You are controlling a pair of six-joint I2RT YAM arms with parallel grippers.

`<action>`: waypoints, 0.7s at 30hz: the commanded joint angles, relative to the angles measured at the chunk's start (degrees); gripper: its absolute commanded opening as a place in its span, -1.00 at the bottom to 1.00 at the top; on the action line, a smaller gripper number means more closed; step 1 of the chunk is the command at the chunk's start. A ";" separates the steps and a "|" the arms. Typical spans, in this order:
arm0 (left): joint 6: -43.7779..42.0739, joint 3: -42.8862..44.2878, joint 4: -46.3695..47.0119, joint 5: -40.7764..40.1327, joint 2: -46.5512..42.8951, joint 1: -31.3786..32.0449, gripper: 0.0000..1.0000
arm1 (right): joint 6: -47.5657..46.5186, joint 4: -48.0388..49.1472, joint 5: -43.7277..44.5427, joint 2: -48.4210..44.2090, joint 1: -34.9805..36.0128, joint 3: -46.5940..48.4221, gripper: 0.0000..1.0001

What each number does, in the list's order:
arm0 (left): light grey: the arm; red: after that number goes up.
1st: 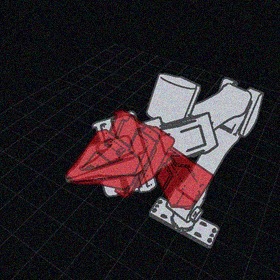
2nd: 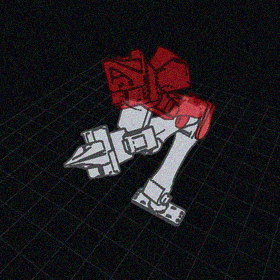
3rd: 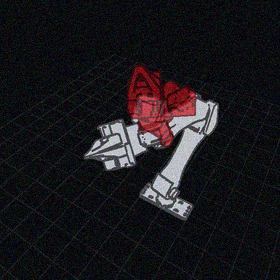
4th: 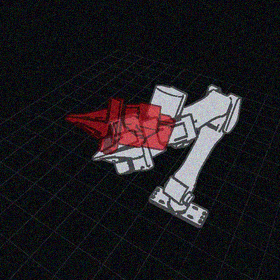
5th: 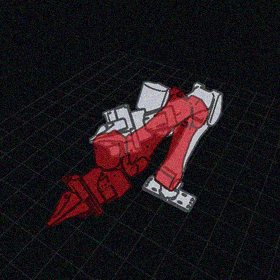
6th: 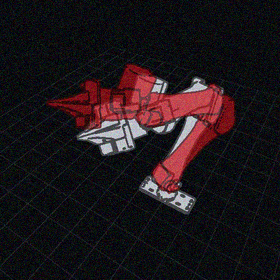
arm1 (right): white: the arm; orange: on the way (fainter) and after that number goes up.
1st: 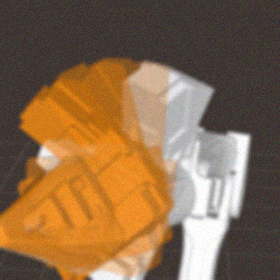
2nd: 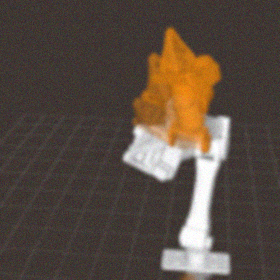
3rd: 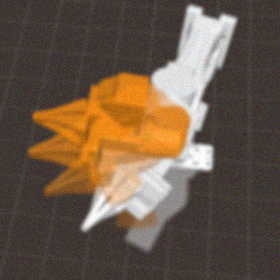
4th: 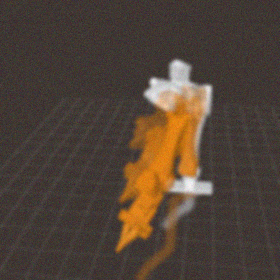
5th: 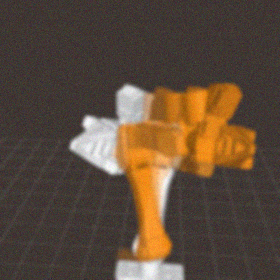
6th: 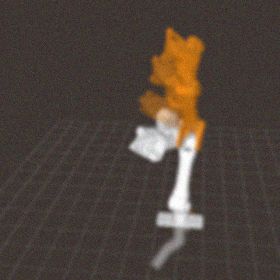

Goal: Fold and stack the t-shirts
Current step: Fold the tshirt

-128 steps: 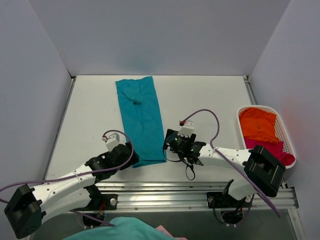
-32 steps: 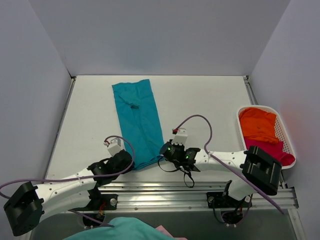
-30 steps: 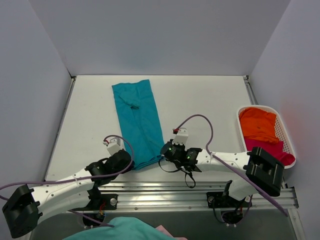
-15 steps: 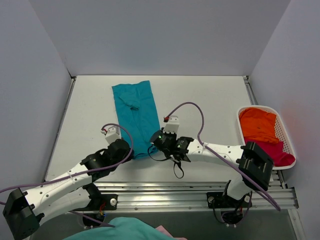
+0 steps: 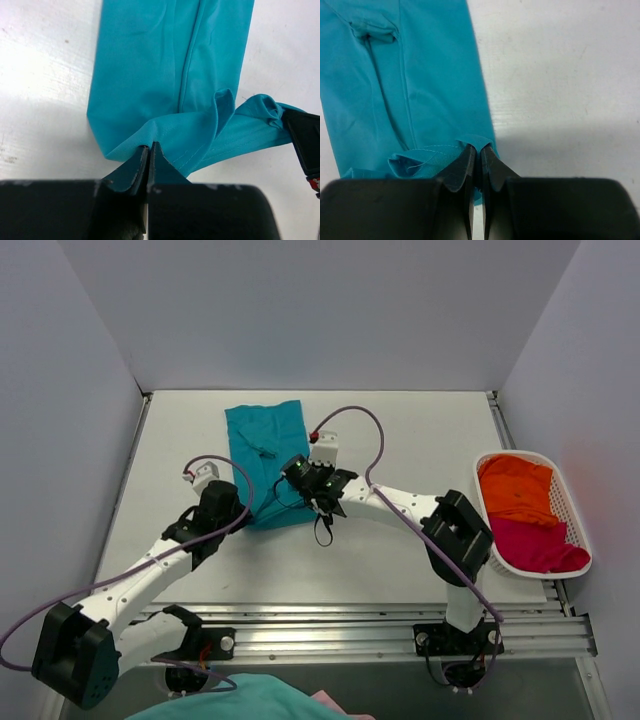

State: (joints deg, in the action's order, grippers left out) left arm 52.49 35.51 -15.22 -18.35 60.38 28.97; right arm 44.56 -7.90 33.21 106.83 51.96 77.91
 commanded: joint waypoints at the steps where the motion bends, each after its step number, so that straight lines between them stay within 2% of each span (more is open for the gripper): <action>1: -2.30 3.95 5.20 3.05 2.63 -3.21 -0.95 | -2.72 -3.43 0.72 3.82 -1.60 6.98 -1.00; 8: -3.18 9.40 10.82 10.42 12.29 -10.07 -0.95 | -5.09 -5.63 -1.83 13.49 -4.41 19.02 -1.00; 11: -3.89 13.09 13.99 12.54 19.05 -13.14 -0.94 | -6.14 -6.95 -3.58 18.74 -6.87 25.78 -1.00; 12: -4.84 14.49 14.25 14.55 23.86 -14.11 -0.84 | -6.67 -7.47 -4.29 20.25 -7.66 27.89 -1.00; 13: -5.37 17.90 16.52 15.70 26.43 -16.12 -0.65 | -7.54 -7.65 -4.82 23.48 -9.06 32.44 -0.96; 14: -5.73 19.93 16.72 18.06 32.11 -17.18 0.21 | -8.25 -8.26 -6.30 25.08 -9.86 35.18 -0.56; 15: -6.95 22.13 17.50 19.91 35.21 -18.24 0.66 | -8.69 -9.49 -6.23 27.01 -10.65 38.25 -0.20; 16: -7.31 26.85 17.94 21.41 37.86 -20.51 0.88 | -9.04 -10.81 -6.06 30.77 -11.35 45.68 0.15; 17: -7.40 29.24 17.51 22.12 40.49 -21.49 0.88 | -10.00 -11.25 -5.97 32.20 -12.75 48.80 0.49; 18: -7.23 31.36 17.60 24.48 44.52 -22.46 0.88 | -11.23 -10.21 -7.27 33.17 -13.20 51.09 0.99; 21: -7.49 38.13 17.16 26.61 48.07 -24.66 0.88 | -13.18 -8.99 -9.47 34.07 -15.22 56.39 1.00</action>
State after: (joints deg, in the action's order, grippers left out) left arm 46.89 67.16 -1.02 2.76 107.02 6.37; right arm 34.54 -15.90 25.45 142.47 38.48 128.88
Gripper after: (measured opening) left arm 0.938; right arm 0.995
